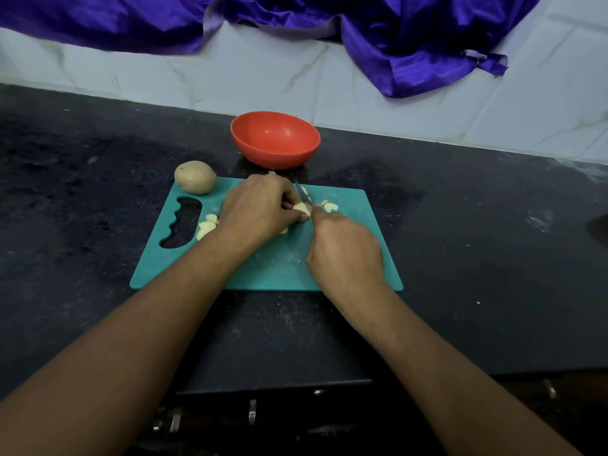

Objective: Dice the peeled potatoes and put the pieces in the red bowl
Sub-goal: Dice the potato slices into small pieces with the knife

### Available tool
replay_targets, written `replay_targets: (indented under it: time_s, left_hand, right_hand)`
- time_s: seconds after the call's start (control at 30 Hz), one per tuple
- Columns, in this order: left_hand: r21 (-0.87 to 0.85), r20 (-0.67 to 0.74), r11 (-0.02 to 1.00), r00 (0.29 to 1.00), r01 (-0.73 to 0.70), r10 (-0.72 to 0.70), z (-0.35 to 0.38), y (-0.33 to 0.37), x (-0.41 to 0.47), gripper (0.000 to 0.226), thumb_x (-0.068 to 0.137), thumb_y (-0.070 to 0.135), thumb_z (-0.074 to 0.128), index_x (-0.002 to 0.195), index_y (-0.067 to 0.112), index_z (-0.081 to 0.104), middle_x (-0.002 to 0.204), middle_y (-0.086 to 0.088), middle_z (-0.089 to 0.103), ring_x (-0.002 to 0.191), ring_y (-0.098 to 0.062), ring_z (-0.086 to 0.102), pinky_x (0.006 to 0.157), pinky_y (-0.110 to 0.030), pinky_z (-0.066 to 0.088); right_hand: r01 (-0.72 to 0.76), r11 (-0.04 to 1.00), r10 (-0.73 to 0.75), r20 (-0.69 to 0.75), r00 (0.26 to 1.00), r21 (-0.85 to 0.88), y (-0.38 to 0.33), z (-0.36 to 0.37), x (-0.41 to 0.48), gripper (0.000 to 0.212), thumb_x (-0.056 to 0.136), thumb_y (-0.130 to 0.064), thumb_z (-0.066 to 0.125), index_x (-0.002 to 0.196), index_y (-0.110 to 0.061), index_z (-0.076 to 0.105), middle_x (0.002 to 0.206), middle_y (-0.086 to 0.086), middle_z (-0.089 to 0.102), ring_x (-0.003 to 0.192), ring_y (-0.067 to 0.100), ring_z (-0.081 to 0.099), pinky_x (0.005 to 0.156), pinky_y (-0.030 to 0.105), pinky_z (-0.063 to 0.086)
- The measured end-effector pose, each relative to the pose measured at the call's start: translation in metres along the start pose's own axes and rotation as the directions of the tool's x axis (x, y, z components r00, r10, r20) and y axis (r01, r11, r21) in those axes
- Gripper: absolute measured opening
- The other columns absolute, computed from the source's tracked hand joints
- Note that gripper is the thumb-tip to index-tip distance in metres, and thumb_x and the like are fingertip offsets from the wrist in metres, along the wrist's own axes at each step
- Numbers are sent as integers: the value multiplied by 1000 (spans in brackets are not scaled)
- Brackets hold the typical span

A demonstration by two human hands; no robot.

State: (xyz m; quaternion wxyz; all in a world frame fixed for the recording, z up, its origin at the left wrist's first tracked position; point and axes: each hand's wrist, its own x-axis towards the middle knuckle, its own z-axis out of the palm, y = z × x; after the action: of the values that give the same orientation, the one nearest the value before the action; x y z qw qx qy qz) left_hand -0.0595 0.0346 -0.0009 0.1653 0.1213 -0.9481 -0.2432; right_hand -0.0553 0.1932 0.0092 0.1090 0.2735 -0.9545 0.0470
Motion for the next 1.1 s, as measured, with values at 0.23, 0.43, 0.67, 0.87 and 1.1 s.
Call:
replay_targets:
  time_s: [0.23, 0.43, 0.67, 0.87, 1.1]
  left_hand:
    - [3, -6, 1000, 1000, 13, -13, -3, 3, -4, 20, 78, 49, 84, 91, 35, 76, 86, 17, 71, 85, -7, 65, 69, -34, 53]
    - [10, 3, 1000, 1000, 23, -23, -5, 5, -6, 22, 79, 50, 83, 96, 36, 78, 84, 16, 71, 86, -8, 66, 72, -37, 56]
    - [26, 8, 999, 999, 43, -43, -5, 4, -7, 24, 82, 47, 82, 103, 38, 78, 95, 14, 75, 95, -12, 67, 79, -39, 56]
    - [48, -5, 999, 1000, 13, -13, -7, 6, -10, 19, 84, 47, 80, 100, 37, 79, 90, 13, 74, 89, -12, 67, 73, -37, 55]
    - [46, 5, 999, 1000, 17, -17, -7, 6, -8, 17, 85, 42, 79, 101, 38, 79, 92, 10, 75, 91, -14, 68, 73, -36, 54]
  right_hand:
    - [23, 998, -21, 38, 999, -54, -1, -4, -2, 51, 102, -11, 46, 153, -16, 40, 110, 2, 62, 82, 21, 57, 63, 34, 38]
    - [-26, 982, 18, 46, 999, 185, 20, -9, -15, 48, 100, -19, 46, 146, -32, 54, 102, 0, 68, 89, 24, 63, 68, 34, 44]
    - [-81, 904, 90, -3, 996, 419, 25, -6, -10, 41, 100, -22, 48, 138, -31, 63, 91, -2, 72, 72, 18, 63, 68, 35, 54]
    - [-37, 965, 44, -23, 999, 258, 6, -3, -3, 44, 101, -20, 44, 141, -33, 56, 97, 0, 65, 83, 22, 59, 63, 32, 38]
    - [7, 998, -7, 11, 1000, 57, -4, -5, -1, 50, 100, -15, 48, 150, -20, 43, 115, 4, 63, 97, 28, 65, 66, 35, 36]
